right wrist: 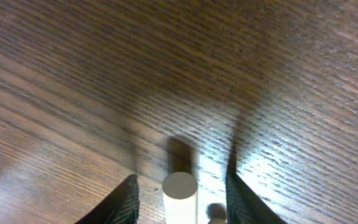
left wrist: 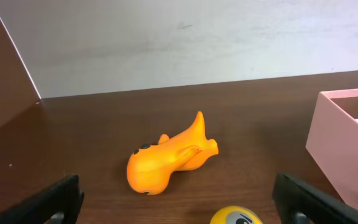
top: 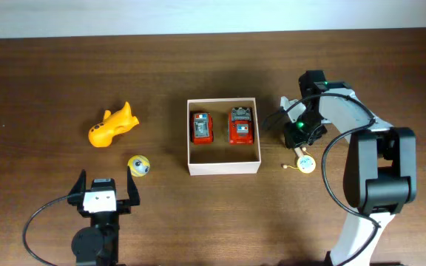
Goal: Pack container
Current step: 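Close the right gripper on the rattle handle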
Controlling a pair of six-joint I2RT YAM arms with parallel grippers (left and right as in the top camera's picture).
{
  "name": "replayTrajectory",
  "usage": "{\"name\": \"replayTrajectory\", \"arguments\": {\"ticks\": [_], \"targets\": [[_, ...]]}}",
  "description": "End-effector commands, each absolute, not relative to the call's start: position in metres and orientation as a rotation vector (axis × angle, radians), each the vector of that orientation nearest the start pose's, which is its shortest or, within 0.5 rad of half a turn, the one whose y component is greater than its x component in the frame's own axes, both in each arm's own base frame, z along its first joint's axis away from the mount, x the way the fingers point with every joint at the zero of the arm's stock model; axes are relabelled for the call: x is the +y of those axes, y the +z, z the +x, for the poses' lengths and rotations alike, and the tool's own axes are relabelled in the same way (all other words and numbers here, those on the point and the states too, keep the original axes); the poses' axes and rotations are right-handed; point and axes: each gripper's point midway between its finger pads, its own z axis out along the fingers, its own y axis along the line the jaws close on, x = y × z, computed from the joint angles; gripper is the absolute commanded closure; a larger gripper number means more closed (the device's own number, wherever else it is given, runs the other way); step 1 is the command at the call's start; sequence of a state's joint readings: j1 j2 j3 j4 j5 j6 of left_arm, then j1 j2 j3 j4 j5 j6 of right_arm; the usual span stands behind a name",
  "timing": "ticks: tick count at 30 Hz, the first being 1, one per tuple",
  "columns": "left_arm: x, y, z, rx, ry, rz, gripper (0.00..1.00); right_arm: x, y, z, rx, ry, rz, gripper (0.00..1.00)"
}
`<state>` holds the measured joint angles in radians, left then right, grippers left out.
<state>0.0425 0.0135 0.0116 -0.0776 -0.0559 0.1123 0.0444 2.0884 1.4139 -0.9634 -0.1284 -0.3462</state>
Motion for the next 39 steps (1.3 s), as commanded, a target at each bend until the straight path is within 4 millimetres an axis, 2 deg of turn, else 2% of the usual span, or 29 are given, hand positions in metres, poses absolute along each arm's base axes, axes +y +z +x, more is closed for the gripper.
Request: {"name": "replayTrajectory", "arguments": {"ticks": [1,5,8,15,22,25,31,39], "targets": [[0.02,0.157,0.245,1.649,0.17,0.024,0.01,0.031,-0.073,0.3,3.367,0.283,-0.607,0.61],[0.02,0.157,0.245,1.65,0.169,0.024,0.01,0.03,-0.074,0.304,3.35,0.261,-0.609,0.75],[0.02,0.157,0.245,1.649,0.169,0.024,0.01,0.025,-0.075,0.305,3.355,0.21,-0.617,0.8],[0.02,0.157,0.245,1.649,0.17,0.024,0.01,0.025,-0.075,0.305,3.355,0.202,-0.619,0.81],[0.02,0.157,0.245,1.649,0.17,0.024,0.01,0.025,-0.071,0.31,3.363,0.194,-0.541,0.9],[0.02,0.157,0.245,1.649,0.169,0.024,0.01,0.025,-0.068,0.313,3.367,0.192,-0.517,0.9],[0.02,0.157,0.245,1.649,0.169,0.024,0.01,0.026,-0.054,0.329,3.348,0.186,-0.516,0.9],[0.02,0.157,0.245,1.649,0.169,0.024,0.01,0.027,-0.015,0.369,3.279,0.167,-0.51,0.9]]}}
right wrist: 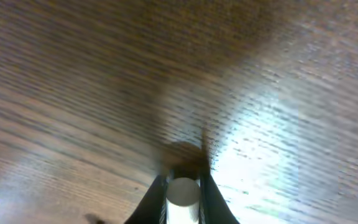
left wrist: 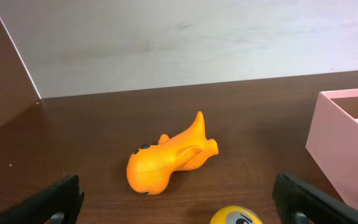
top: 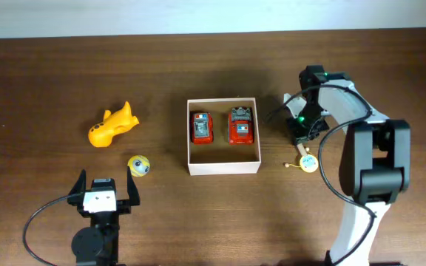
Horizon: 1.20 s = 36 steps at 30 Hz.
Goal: Pack container
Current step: 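Close the right gripper on the rattle handle, then lift the rattle and carry it with the right gripper to the box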
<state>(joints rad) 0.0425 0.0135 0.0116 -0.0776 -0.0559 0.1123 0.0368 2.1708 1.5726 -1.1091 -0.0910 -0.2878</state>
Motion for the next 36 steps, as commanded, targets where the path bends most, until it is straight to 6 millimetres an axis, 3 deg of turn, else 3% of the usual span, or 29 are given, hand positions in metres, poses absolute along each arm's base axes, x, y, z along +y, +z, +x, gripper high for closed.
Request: {"name": "replayTrajectory", "arguments": {"ticks": [1,11,20,27,32,36], "targets": [[0.02,0.157,0.245,1.649,0.169,0.024,0.01,0.028,-0.008,0.374,3.269,0.165,-0.509,0.9],[0.02,0.157,0.245,1.649,0.169,0.024,0.01,0.029,0.057,0.408,3.191,0.145,-0.504,0.9],[0.02,0.157,0.245,1.65,0.169,0.024,0.01,0.038,0.105,0.421,3.128,0.154,-0.509,0.9],[0.02,0.157,0.245,1.649,0.169,0.024,0.01,0.077,0.131,0.423,3.079,0.159,-0.57,0.9],[0.02,0.157,0.245,1.649,0.17,0.024,0.01,0.126,0.147,0.42,3.002,0.157,-0.717,0.9],[0.02,0.157,0.245,1.649,0.169,0.024,0.01,0.157,0.158,0.417,2.956,0.165,-0.74,0.89]]}}
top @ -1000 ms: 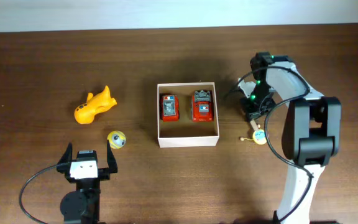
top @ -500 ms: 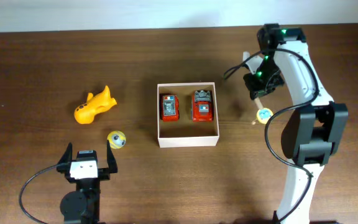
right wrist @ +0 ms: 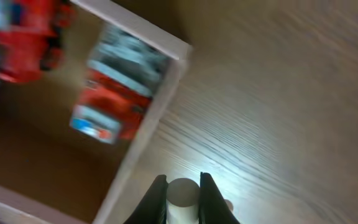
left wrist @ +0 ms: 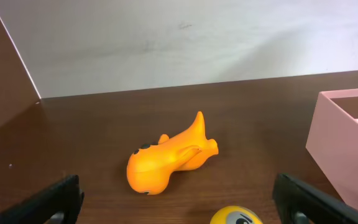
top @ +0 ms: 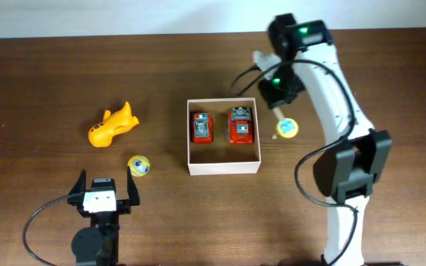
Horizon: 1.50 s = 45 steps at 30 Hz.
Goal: Pack container
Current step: 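Lift the rattle and carry it with the right gripper to the box, then lower the rattle between the trucks and open the right gripper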
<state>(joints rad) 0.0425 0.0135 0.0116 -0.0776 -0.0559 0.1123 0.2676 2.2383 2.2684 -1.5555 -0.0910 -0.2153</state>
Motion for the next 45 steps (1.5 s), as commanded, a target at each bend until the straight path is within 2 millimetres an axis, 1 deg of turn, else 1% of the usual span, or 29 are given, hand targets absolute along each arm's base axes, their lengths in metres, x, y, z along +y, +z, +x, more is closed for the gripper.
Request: {"name": "replayTrajectory", "arguments": {"ticks": [1,7,11,16,19,21,24,26,28,36,40,45], "targets": [[0.02,0.157,0.245,1.649,0.169,0.024,0.01,0.164,0.16,0.417,2.949,0.168,-0.732,0.9],[0.02,0.157,0.245,1.65,0.169,0.024,0.01,0.201,0.166,0.414,2.925,0.198,-0.634,0.89],[0.02,0.157,0.245,1.649,0.169,0.024,0.01,0.22,0.168,0.416,2.904,0.226,-0.556,0.89],[0.02,0.157,0.245,1.649,0.169,0.024,0.01,0.24,0.173,0.428,2.857,0.279,-0.411,0.89],[0.02,0.157,0.245,1.649,0.17,0.024,0.01,0.25,0.177,0.438,2.819,0.319,-0.312,0.89],[0.02,0.157,0.245,1.649,0.169,0.024,0.01,0.256,0.18,0.445,2.783,0.327,-0.28,0.89],[0.02,0.157,0.245,1.649,0.169,0.024,0.01,0.256,0.18,0.455,2.742,0.276,-0.233,0.89],[0.02,0.157,0.245,1.649,0.169,0.024,0.01,0.254,0.177,0.458,2.738,0.254,-0.204,0.89],[0.02,0.157,0.245,1.649,0.169,0.024,0.01,0.254,0.166,0.458,2.753,0.248,-0.182,0.89],[0.02,0.157,0.245,1.649,0.17,0.024,0.01,0.246,0.125,0.443,2.856,0.199,-0.142,0.89],[0.02,0.157,0.245,1.649,0.169,0.024,0.01,0.245,0.116,0.441,2.871,0.192,-0.143,0.9],[0.02,0.157,0.245,1.649,0.169,0.024,0.01,0.244,0.105,0.432,2.912,0.2,-0.145,0.89]]}}
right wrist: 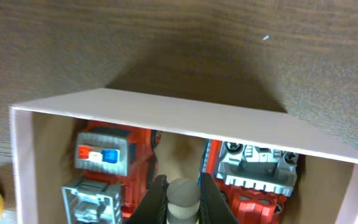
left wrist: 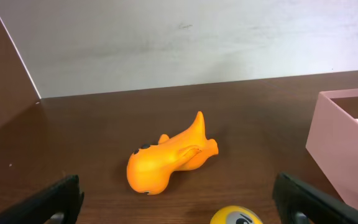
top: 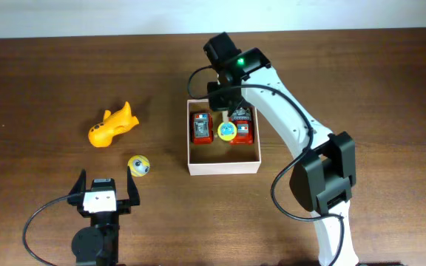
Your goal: Pack container
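The white open box (top: 223,168) holds two red toy cars (top: 201,127) (top: 243,133). My right gripper (top: 225,112) hangs over the box, shut on the white peg (right wrist: 183,194) of a small yellow disc toy (top: 227,131), which sits between the cars. In the right wrist view the box rim (right wrist: 166,115) runs across and the gripper (right wrist: 183,190) clamps the peg above the gap between the cars. An orange animal toy (top: 112,125) (left wrist: 169,160) and a yellow ball (top: 139,165) (left wrist: 238,216) lie left of the box. My left gripper (top: 103,193) (left wrist: 182,208) rests open near the ball.
The brown wooden table (top: 361,89) ends at a pale wall along the far edge. In the left wrist view the box's side wall (left wrist: 347,143) stands at the right. The right arm stretches from the front right across to the box.
My right gripper has moved left with the yellow disc toy, from beside the box's right wall to over the box between the two cars. The left arm is unchanged.
My right gripper stood open around the peg of the yellow disc toy on the table right of the box. Then it was shut on the peg. Then it held the toy near the box's right wall, and now over the box's inside.
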Controlling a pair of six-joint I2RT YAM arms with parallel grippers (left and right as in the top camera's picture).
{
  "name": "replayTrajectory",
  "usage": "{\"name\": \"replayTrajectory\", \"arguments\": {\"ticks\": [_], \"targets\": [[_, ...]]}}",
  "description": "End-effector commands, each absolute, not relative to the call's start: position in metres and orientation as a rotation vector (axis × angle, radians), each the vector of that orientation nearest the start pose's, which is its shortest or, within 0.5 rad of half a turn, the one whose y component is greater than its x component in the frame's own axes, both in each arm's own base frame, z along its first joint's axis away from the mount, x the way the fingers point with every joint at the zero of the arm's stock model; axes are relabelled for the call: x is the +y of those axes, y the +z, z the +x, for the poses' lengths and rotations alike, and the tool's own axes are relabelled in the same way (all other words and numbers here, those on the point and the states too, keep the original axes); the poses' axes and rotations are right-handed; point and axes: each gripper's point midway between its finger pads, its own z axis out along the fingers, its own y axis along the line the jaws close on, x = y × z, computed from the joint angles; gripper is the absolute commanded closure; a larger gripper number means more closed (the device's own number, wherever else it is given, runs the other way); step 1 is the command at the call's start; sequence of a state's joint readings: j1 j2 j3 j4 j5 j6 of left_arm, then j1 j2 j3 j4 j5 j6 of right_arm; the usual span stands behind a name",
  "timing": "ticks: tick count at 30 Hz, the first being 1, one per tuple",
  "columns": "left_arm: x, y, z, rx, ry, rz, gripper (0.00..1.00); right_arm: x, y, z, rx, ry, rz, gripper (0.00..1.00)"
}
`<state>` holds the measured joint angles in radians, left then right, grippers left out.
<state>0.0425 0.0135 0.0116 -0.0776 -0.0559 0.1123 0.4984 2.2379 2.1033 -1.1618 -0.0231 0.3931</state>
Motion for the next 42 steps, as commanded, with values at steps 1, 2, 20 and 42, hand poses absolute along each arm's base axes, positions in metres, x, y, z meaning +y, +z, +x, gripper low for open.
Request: {"name": "replayTrajectory", "arguments": {"ticks": [1,2,20,42], "targets": [[0.02,0.157,0.245,1.649,0.169,0.024,0.01,0.244,0.103,0.431,2.918,0.196,-0.146,0.89],[0.02,0.157,0.245,1.649,0.17,0.024,0.01,0.243,0.101,0.43,2.923,0.194,-0.146,0.9],[0.02,0.157,0.245,1.649,0.17,0.024,0.01,0.254,0.105,0.443,2.858,0.235,-0.152,0.89],[0.02,0.157,0.245,1.649,0.169,0.024,0.01,0.263,0.154,0.454,2.747,0.304,-0.268,0.44]]}}
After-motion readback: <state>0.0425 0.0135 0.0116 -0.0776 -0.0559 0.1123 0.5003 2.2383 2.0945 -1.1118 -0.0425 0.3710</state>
